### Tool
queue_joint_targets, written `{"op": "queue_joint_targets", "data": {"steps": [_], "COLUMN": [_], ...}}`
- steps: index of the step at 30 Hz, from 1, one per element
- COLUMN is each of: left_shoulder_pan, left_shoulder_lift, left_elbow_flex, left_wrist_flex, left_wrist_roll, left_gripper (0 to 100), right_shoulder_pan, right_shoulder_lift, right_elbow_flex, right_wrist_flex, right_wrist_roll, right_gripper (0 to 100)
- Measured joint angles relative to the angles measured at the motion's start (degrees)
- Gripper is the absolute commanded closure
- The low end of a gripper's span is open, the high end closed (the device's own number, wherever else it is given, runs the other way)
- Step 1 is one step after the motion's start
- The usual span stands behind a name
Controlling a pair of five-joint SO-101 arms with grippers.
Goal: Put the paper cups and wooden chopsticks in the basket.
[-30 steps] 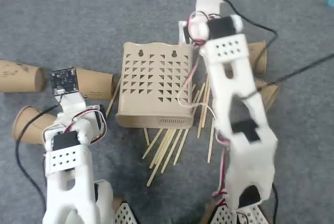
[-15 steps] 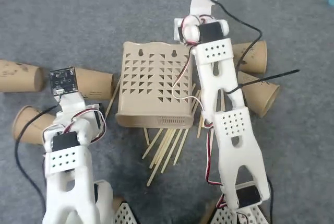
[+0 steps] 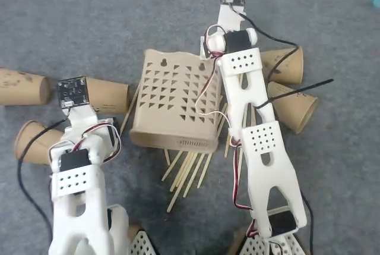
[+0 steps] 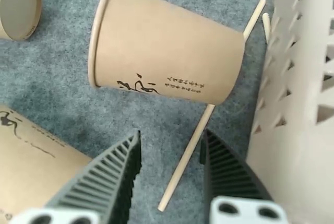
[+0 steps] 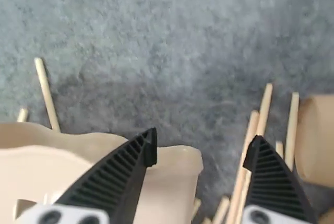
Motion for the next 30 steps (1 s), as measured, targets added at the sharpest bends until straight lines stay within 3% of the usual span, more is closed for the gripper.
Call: {"op": "queue_joint_targets", "data": {"steps": [3, 9, 30], "left_shoulder_pan": [0.00, 0.00, 0.00], "left_shoulder_lift": [0.00, 0.00, 0.00], "left_elbow_flex": [0.00, 0.00, 0.44], "left_wrist_flex": [0.00, 0.00, -1.58], "left_wrist_roll": [0.00, 0.00, 0.00], "left_gripper": [82, 82, 82], "right_shoulder_pan": [-0.79, -3.34, -6.07], "right_shoulder_lift": [0.00, 0.00, -7.30], "right_elbow_flex": [0.00, 0.00, 1.93], "right_wrist_flex": [3.25, 6.15, 6.59], "right_wrist_roll": [-0.09, -0.09, 1.67], "right_gripper": [77.2, 99.6, 99.1]}}
